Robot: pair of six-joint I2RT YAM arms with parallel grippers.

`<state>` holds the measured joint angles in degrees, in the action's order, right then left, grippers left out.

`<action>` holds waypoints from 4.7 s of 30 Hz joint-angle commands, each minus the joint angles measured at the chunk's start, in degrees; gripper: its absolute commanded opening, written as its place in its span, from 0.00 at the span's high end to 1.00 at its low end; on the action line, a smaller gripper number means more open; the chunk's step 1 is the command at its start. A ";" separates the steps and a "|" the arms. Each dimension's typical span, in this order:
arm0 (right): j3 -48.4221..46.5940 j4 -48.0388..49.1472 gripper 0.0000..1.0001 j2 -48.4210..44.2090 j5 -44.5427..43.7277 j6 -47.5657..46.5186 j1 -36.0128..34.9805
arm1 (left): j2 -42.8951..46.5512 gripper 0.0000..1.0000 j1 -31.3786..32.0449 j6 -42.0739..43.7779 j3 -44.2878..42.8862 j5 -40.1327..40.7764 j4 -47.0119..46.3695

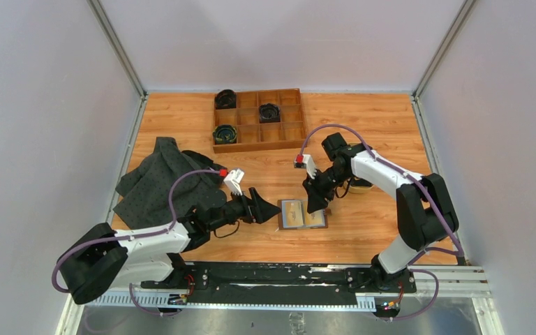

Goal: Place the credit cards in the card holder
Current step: Insert the credit card into the card holder.

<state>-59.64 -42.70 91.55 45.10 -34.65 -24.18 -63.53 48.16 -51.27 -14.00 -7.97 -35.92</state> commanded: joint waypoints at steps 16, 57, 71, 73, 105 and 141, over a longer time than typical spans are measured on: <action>-1.71 -0.98 0.56 0.89 0.86 0.45 0.46 | -3.22 0.20 0.36 -1.19 -0.24 -1.67 -6.62; -3.36 0.13 0.79 8.50 4.20 6.90 -0.23 | -18.56 0.45 0.88 -5.27 -3.45 -2.45 -13.30; -4.59 -3.57 0.78 7.66 4.33 1.50 -0.25 | -14.99 0.45 0.88 -3.61 -0.89 -1.30 -13.30; -4.45 -3.79 0.78 6.76 4.29 0.87 -0.24 | -14.40 0.45 0.88 -3.40 -0.34 -0.96 -13.30; -4.29 -4.00 0.78 6.53 4.03 0.39 -0.25 | -12.05 0.45 0.88 -4.08 1.33 -2.33 -16.50; -6.34 0.05 0.80 17.64 3.70 9.79 -2.09 | -29.04 0.49 2.11 -5.77 -3.02 -3.18 -22.88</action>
<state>-65.06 -43.22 107.59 48.71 -26.70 -25.17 -90.96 49.74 -57.25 -15.79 -10.98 -56.69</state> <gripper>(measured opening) 0.199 0.511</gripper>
